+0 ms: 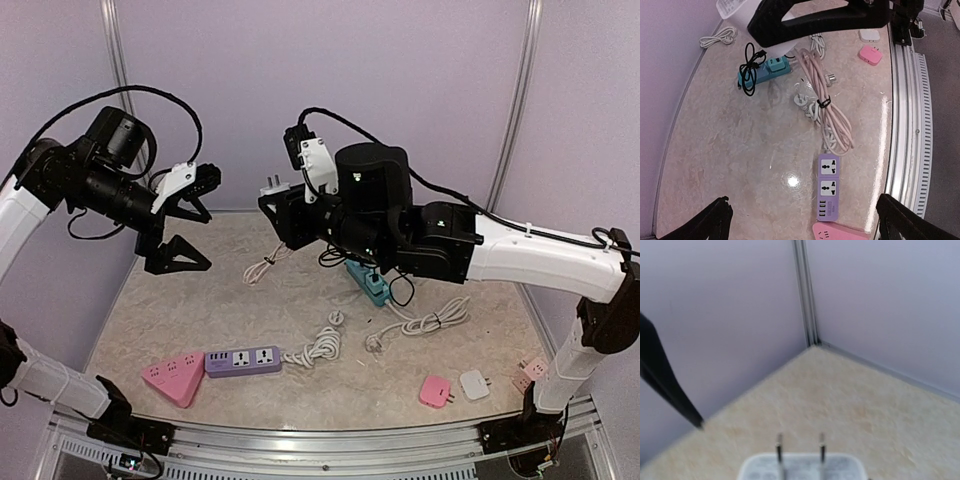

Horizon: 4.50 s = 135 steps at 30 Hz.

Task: Insert the plug
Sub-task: Pick up the plug from the center of the board, then adjust the plug.

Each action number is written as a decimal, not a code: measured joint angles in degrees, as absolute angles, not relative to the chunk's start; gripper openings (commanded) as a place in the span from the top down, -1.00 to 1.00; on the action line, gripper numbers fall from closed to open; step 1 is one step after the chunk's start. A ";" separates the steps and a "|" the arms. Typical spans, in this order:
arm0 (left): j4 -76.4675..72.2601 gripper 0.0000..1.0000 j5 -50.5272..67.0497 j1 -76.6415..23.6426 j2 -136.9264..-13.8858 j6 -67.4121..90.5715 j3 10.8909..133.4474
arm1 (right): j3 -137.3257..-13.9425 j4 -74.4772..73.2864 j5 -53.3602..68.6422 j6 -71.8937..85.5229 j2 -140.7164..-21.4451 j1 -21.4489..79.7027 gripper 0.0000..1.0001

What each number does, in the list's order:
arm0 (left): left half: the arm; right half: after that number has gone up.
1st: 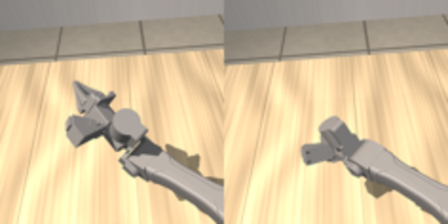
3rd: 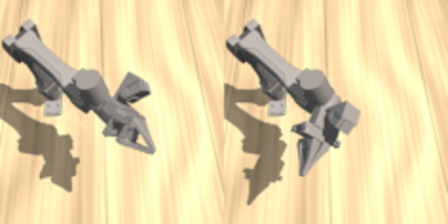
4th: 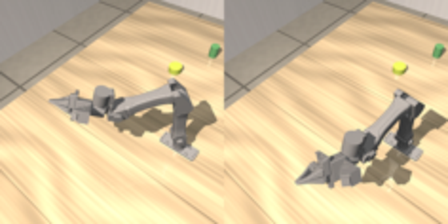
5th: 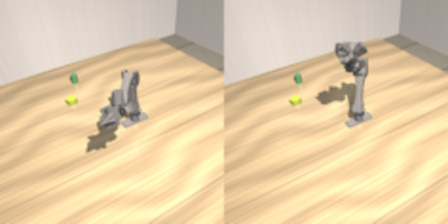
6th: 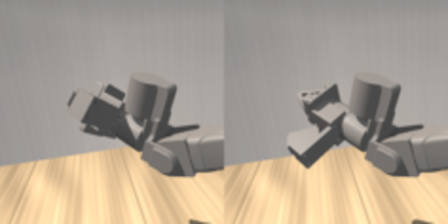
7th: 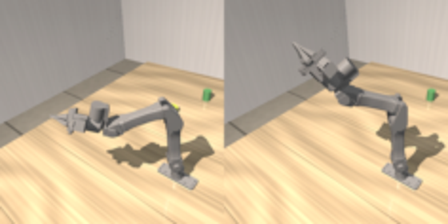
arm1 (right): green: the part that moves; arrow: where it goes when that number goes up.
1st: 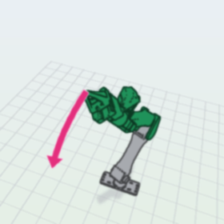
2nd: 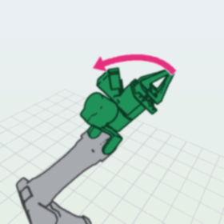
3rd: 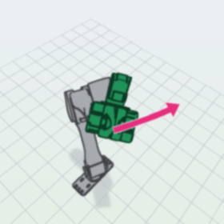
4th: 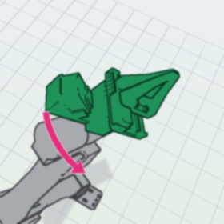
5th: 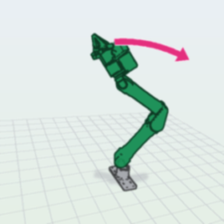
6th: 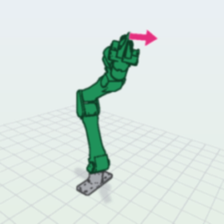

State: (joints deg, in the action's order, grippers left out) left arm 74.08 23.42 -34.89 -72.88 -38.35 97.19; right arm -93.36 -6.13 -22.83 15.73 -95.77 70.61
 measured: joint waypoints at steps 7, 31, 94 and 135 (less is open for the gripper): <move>66.50 -0.98 20.36 -39.55 -76.90 -29.41 101.54 | -93.58 -0.19 -28.67 27.88 -95.83 71.24 1.00; 52.88 -0.57 13.41 -43.55 -83.05 -17.80 106.45 | -92.92 6.00 -30.68 56.58 -97.54 71.35 1.00; 57.10 1.00 27.92 -39.75 -83.53 -20.10 108.20 | -70.04 22.33 -8.34 31.51 -79.75 67.11 -0.55; 72.47 -0.97 29.98 -44.93 -84.36 -31.20 113.95 | -71.70 23.59 4.89 29.19 -83.05 65.49 1.00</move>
